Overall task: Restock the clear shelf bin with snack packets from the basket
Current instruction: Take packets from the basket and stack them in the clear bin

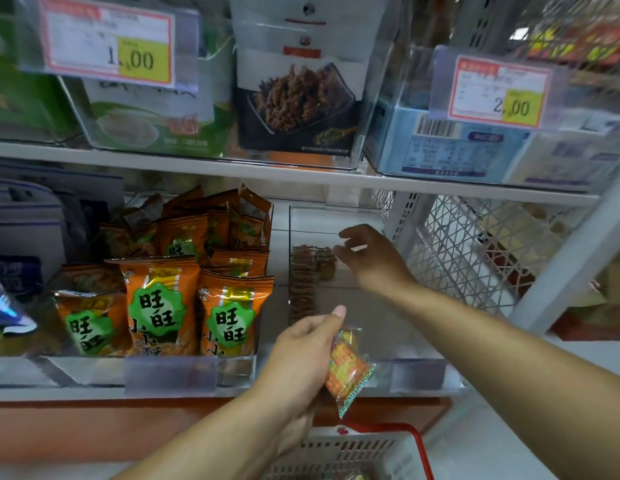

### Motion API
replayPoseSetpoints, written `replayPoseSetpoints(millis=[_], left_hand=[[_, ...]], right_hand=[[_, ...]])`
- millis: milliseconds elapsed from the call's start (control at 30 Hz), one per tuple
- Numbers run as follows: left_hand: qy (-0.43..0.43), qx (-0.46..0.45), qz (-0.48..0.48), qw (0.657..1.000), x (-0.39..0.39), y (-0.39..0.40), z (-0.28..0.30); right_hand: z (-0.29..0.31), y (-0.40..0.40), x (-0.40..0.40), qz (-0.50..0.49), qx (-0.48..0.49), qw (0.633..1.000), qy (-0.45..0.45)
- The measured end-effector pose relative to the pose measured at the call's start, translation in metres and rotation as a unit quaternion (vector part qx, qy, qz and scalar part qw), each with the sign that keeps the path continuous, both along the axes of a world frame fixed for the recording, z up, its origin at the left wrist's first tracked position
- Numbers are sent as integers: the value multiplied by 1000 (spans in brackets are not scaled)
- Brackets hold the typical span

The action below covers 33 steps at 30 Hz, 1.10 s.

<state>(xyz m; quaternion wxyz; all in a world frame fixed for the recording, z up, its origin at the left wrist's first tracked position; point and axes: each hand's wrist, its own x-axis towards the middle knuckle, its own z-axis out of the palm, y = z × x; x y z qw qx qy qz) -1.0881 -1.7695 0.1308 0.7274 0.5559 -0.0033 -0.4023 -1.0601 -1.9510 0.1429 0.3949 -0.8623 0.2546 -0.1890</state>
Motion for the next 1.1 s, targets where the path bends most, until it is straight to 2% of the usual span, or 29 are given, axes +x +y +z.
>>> replayPoseSetpoints(millis=[67,100,167,233,300,367,433,533,633,700,800,867,1000,1100], left_hand=[[-37,8,29,999,-3,3,1],[-57,11,46,997,-4,6,1],[-92,12,77,993,-6,10,3],[-117,33,88,989,-7,15,4],[-126,35,67,989,-9,18,5],[-123,22,48,991,-9,18,3],[-81,-9,39,996,-7,19,2],[-35,-60,-6,998,0,24,2],[-58,-70,-40,995,5,30,-4],[-66,-79,-41,994,5,31,-6],[-76,-84,-40,993,4,31,-11],[-88,-84,-50,991,3,31,-12],[-141,-57,-52,987,3,33,-12],[-157,-44,-34,986,8,35,-14]], right_hand=[[29,34,-43,48,28,998,-39],[40,49,-67,90,34,995,-26],[52,76,-109,164,-1,985,53],[49,93,-136,171,-75,976,116],[41,102,-144,139,-82,980,117],[30,99,-144,123,-24,988,90],[23,87,-143,104,77,990,56],[22,67,-142,80,285,955,7],[20,60,-140,78,369,926,-30],[17,62,-142,45,337,937,-86],[10,65,-145,9,105,986,-129],[6,71,-145,21,34,992,-118],[-2,81,-144,79,17,993,-82],[-3,81,-145,115,118,984,-66]])
